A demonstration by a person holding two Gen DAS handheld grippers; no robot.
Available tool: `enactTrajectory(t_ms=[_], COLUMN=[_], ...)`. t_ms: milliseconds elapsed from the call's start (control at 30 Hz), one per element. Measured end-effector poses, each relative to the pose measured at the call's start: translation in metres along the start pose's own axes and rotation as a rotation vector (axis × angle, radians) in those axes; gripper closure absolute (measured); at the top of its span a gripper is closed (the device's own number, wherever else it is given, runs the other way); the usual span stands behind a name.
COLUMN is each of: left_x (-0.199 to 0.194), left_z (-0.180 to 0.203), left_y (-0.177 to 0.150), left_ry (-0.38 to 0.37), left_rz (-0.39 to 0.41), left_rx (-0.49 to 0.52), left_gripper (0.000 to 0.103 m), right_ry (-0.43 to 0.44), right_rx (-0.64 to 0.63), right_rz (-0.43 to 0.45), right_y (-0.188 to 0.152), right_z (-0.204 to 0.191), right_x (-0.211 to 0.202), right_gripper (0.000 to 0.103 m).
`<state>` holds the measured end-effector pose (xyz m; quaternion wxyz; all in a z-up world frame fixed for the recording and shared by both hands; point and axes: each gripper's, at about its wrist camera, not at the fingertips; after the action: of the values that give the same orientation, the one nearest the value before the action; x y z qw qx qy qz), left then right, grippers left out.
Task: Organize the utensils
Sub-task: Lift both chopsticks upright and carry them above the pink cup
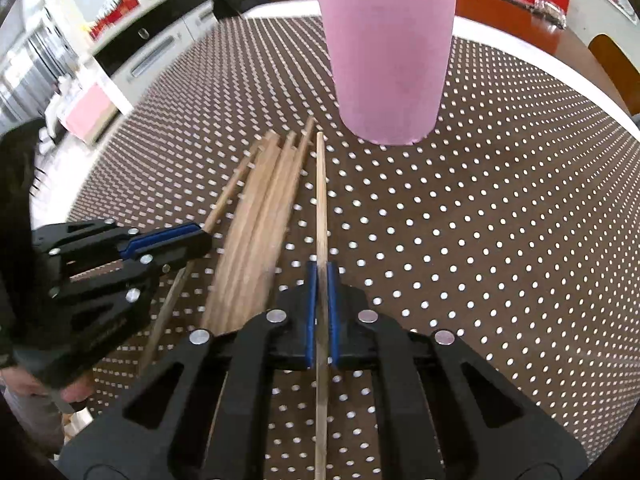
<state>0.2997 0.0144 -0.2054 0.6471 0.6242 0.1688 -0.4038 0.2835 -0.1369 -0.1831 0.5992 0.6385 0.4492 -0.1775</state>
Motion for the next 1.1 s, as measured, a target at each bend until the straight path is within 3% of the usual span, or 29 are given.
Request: enactTrajectory(t_ms=[267, 567, 767, 1100], left_x=[-0.038, -0.075, -0.102, -0.133], left_z=[-0.005, 0.0, 0.014, 0.046], left_y=[0.011, 0.036, 0.072, 0.133], left_ry=[0.028, 0.011, -0.015, -0.059], left_rz=[0.134, 0.299, 0.456, 0.639], left_rx=[-0.001, -0.007, 0.026, 0.072], left_gripper=[0.097, 0.097, 0.097, 0.097], right_ry=[0.056, 0.093, 0.08, 0.066], right_rx=[0.029, 0.03, 0.034, 0.071], right_rz=[0.14, 0.392, 0.496, 0.7], right_y=[0.006, 0.015, 0.035, 0.08], right_z=[0.003, 0.011, 0.018, 0.032], right_x=[-0.03, -0.099, -0.13, -0.177], right_gripper=[0.097, 0.097, 0.097, 0.097])
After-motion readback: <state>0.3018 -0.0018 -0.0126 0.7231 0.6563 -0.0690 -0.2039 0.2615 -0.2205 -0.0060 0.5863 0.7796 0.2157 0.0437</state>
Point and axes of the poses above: each gripper's, at about its wrist camera, not at the fingertips, and x roughly the way its jaws point, z to its right, y to its top, and after that the axes turned 10 degrees about z, right-handed
